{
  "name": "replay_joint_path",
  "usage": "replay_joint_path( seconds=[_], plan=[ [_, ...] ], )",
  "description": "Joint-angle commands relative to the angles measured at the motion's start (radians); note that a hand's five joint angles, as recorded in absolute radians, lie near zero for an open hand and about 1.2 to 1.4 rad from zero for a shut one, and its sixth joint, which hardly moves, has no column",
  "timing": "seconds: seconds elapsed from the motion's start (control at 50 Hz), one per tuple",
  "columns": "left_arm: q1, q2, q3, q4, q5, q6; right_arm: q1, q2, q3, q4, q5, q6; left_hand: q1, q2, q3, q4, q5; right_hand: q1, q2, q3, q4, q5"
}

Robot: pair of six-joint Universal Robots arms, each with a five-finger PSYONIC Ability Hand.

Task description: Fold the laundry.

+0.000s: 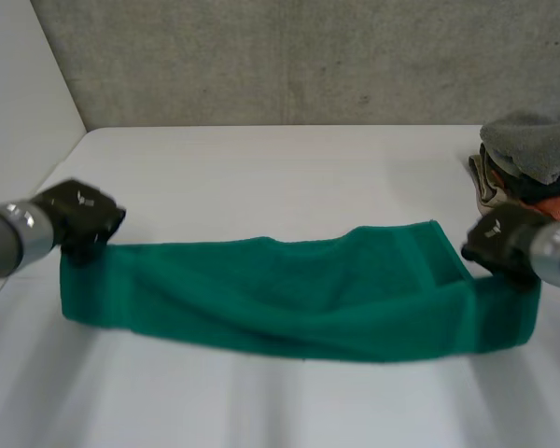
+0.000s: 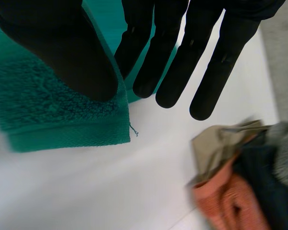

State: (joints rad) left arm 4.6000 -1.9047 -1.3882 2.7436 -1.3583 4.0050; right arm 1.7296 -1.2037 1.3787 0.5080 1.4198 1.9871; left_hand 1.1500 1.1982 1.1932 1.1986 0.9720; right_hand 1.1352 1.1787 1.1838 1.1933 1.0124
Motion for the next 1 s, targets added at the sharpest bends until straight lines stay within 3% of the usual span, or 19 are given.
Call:
replay_joint_path(
  seconds=[0.02, 0.08, 0.18, 0.28, 0.32, 0.4, 0.66, 0.9, 1.0],
  plan=[
    [-0.038, -0.23, 0.387, 0.149, -0.142, -0.125, 0.111, 0.208, -0.373, -0.166, 0.154, 0.168, 0.246, 0.198, 0.203, 0.198, 0.25, 0.261, 0.218, 0.212, 0.203, 0.209],
    [-0.041, -0.278, 0.536, 0.209, -0.185, -0.171, 0.125, 0.262, -0.544, -0.247, 0.189, 0.249, 0.246, 0.198, 0.203, 0.198, 0.25, 0.261, 0.218, 0.212, 0.203, 0.209],
    [-0.038, -0.278, 0.763, 0.411, -0.217, -0.381, 0.13, 0.296, -0.811, -0.489, 0.251, 0.54, 0.246, 0.198, 0.203, 0.198, 0.25, 0.261, 0.218, 0.212, 0.203, 0.209],
    [-0.035, -0.26, 0.775, 0.625, -0.219, -0.555, 0.137, 0.239, -0.781, -0.718, 0.243, 0.703, 0.246, 0.198, 0.203, 0.198, 0.25, 0.261, 0.218, 0.212, 0.203, 0.209],
    [-0.033, -0.26, 0.759, 0.697, -0.222, -0.618, 0.142, 0.21, -0.721, -0.791, 0.238, 0.702, 0.246, 0.198, 0.203, 0.198, 0.25, 0.261, 0.218, 0.212, 0.203, 0.209],
    [-0.023, -0.273, 0.717, 0.716, -0.236, -0.659, 0.153, 0.179, -0.62, -0.847, 0.217, 0.673, 0.246, 0.198, 0.203, 0.198, 0.25, 0.261, 0.218, 0.212, 0.203, 0.209],
    [-0.013, -0.388, 0.443, 0.708, -0.213, -0.636, 0.166, 0.263, -0.35, -0.784, 0.157, 0.599, 0.246, 0.198, 0.203, 0.198, 0.25, 0.261, 0.218, 0.212, 0.203, 0.209],
    [0.01, -0.435, 0.157, 0.663, -0.191, -0.397, 0.157, 0.383, -0.087, -0.668, 0.134, 0.588, 0.244, 0.195, 0.2, 0.195, 0.247, 0.261, 0.218, 0.212, 0.203, 0.209],
    [0.029, -0.378, 0.078, 0.553, -0.173, -0.301, 0.153, 0.349, -0.014, -0.671, 0.108, 0.578, -0.023, -0.071, -0.066, -0.071, -0.019, 0.261, 0.218, 0.212, 0.203, 0.209]
  ],
)
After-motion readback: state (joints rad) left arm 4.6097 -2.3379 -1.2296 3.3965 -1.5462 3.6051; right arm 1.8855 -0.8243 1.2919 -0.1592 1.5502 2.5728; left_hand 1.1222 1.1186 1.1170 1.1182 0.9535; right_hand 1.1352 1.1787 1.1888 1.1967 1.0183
